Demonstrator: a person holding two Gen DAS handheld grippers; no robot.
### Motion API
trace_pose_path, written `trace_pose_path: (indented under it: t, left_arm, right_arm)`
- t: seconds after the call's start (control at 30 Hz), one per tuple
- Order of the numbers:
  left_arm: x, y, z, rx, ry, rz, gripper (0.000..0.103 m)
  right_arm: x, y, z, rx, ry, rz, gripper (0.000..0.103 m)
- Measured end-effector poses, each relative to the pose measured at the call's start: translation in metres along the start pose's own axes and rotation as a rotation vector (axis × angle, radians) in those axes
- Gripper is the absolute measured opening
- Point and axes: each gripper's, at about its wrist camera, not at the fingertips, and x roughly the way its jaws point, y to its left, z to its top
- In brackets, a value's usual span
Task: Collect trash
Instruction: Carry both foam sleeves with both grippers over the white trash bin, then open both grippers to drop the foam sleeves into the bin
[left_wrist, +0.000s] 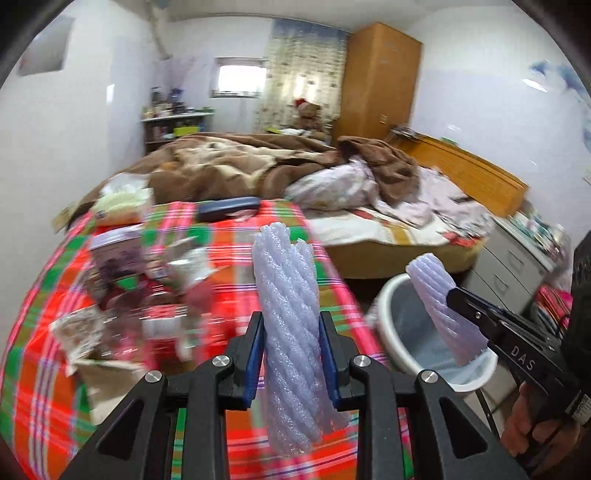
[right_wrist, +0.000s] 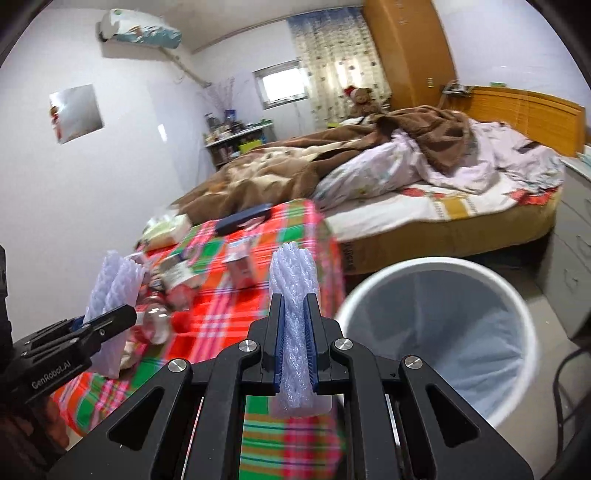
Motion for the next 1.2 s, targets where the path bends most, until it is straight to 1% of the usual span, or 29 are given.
trace_pose_path:
  t: [0.07,0.17,0.27,0.37,0.43,0.5,0.63,0.77,0.9,0.93,0.97,1.0,1.03,1.07,1.1,1.2]
  left_arm:
    - [0.009,-0.021,0.003,0.027,0.011,-0.048,0.029]
    - [0.021,-0.046,0.005,0.064,0.026,-0.09,0.029]
    - [0.039,-0.074,0.006,0.101,0.056,-0.154,0.029]
    - [0.052,-0.099,0.004,0.143,0.069,-0.185,0.029]
    - [0.065,-0.115,0.002,0.16,0.095,-0.212,0.029]
    - [0.075,-0.126,0.0,0.172,0.119,-0.223,0.029]
    - [0.096,-0.139,-0.007,0.197,0.154,-0.236,0.029]
    - [0.112,-0.144,-0.009,0.194,0.182,-0.242,0.029]
    - [0.123,-0.143,-0.01,0.184,0.2,-0.252,0.044]
    - [0.124,-0.142,-0.01,0.182,0.199,-0.248,0.045]
    - [0.124,-0.141,-0.01,0.181,0.196,-0.243,0.048]
    - [0.124,-0.141,-0.011,0.182,0.195,-0.24,0.052]
    - [0.124,-0.14,-0.011,0.181,0.196,-0.239,0.053]
    - [0.124,-0.14,-0.011,0.181,0.196,-0.239,0.053]
    - [0.122,-0.139,-0.011,0.183,0.193,-0.237,0.053]
    - [0.117,-0.135,-0.009,0.171,0.184,-0.233,0.053]
  right_arm:
    - [0.0,-0.016,0.003,0.016,-0.005,-0.034,0.011]
    - [0.001,-0.032,0.004,0.027,-0.004,-0.087,0.011]
    - [0.004,-0.049,0.003,0.041,0.013,-0.126,0.011]
    - [0.011,-0.065,-0.002,0.051,0.045,-0.159,0.011]
    - [0.016,-0.075,-0.006,0.06,0.066,-0.178,0.011]
    - [0.02,-0.085,-0.01,0.08,0.087,-0.196,0.011]
    - [0.031,-0.098,-0.015,0.093,0.124,-0.223,0.011]
    - [0.028,-0.105,-0.019,0.081,0.135,-0.247,0.011]
    - [0.03,-0.11,-0.021,0.095,0.154,-0.241,0.012]
    - [0.03,-0.111,-0.022,0.093,0.157,-0.243,0.013]
    - [0.03,-0.111,-0.022,0.094,0.158,-0.247,0.015]
    - [0.031,-0.112,-0.022,0.095,0.16,-0.249,0.02]
    - [0.031,-0.112,-0.023,0.097,0.163,-0.25,0.024]
    - [0.03,-0.112,-0.023,0.1,0.163,-0.252,0.033]
    - [0.03,-0.112,-0.024,0.1,0.163,-0.251,0.039]
    - [0.025,-0.109,-0.024,0.1,0.155,-0.249,0.039]
